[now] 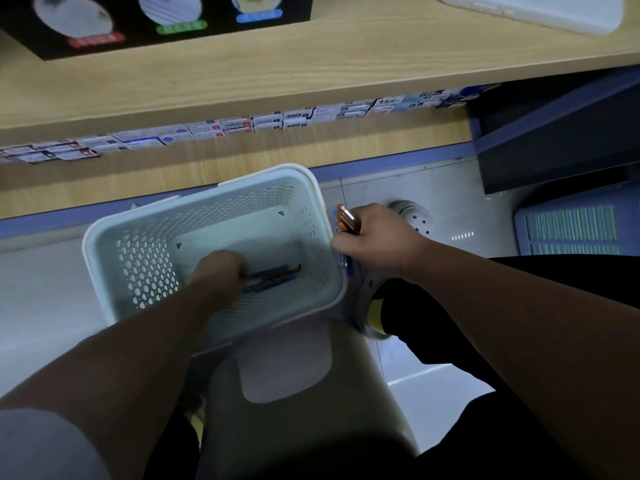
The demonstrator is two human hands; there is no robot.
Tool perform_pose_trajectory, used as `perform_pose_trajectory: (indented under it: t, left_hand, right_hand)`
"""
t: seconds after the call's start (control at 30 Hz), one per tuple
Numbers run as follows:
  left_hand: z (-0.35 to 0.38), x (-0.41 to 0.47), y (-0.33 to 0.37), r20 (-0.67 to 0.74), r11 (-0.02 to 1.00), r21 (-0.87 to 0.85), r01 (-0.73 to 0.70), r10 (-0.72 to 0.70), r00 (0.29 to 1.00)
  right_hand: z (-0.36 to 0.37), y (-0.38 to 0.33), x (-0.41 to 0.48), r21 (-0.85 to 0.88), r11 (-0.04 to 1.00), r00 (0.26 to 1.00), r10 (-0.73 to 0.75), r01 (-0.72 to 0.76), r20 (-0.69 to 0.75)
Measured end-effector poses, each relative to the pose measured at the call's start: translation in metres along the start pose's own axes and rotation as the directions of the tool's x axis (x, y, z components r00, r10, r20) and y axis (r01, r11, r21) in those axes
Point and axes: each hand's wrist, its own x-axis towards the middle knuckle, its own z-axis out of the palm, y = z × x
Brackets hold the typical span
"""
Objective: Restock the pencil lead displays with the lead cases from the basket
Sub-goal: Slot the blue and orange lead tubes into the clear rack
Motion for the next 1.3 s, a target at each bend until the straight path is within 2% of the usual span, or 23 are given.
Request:
perform_pose_trajectory:
  t: [0.1, 0.2, 0.4, 0.53, 0.63, 0.7, 0.83, 0.93, 1.17, 1.3]
  left_hand:
    - [-0.005, 0.011, 0.013, -0.122, 0.957, -0.288, -0.038, 0.003, 0.993]
    - [-0.005, 0.018, 0.030, -0.124, 0.939, -0.330, -0.097, 0.059, 0.991]
    - [0.004, 0.019, 0.051, 0.013, 0.972, -0.185, -0.141, 0.146, 0.989]
    - [0.007, 0.015, 0.047, 0.046, 0.980, -0.095, -0.173, 0.178, 0.983]
    - [0.012, 0.010, 0.045, 0.085, 0.980, -0.036, -0.194, 0.197, 0.977]
    - [0.014, 0.008, 0.044, 0.094, 0.978, -0.019, -0.207, 0.208, 0.974]
    - [0.010, 0.009, 0.043, 0.116, 0.975, 0.020, -0.219, 0.215, 0.970]
    - [0.010, 0.008, 0.045, 0.119, 0.975, 0.075, -0.211, 0.201, 0.972]
    - [0.014, 0.006, 0.035, 0.110, 0.982, 0.116, -0.148, 0.136, 0.985]
    - [0.015, 0.004, 0.035, 0.141, 0.983, 0.099, -0.157, 0.143, 0.980]
  right_hand:
    - [0.001, 0.001, -0.002, 0.005, 1.000, 1.000, 0.003, -0.003, -0.007]
    - [0.001, -0.001, -0.003, -0.010, 1.000, 1.000, 0.015, -0.015, -0.011]
    - [0.001, -0.006, -0.006, -0.029, 0.999, 0.999, 0.043, -0.044, -0.015]
    - [0.006, -0.007, -0.008, 0.009, 0.990, 0.988, 0.144, -0.144, -0.055]
    - [0.017, -0.006, -0.013, -0.011, 0.982, 0.982, 0.190, -0.190, -0.027]
    - [0.021, -0.007, -0.017, -0.021, 0.983, 0.983, 0.181, -0.182, -0.016]
    - [0.015, -0.014, -0.022, 0.117, 0.986, 0.991, 0.123, -0.117, -0.044]
    - [0.016, -0.020, -0.026, 0.122, 0.989, 0.995, 0.088, -0.083, -0.037]
    - [0.033, -0.018, -0.025, 0.032, 0.998, 0.996, 0.062, -0.060, -0.060]
    - [0.037, -0.019, -0.024, -0.108, 0.994, 0.999, -0.009, 0.004, -0.042]
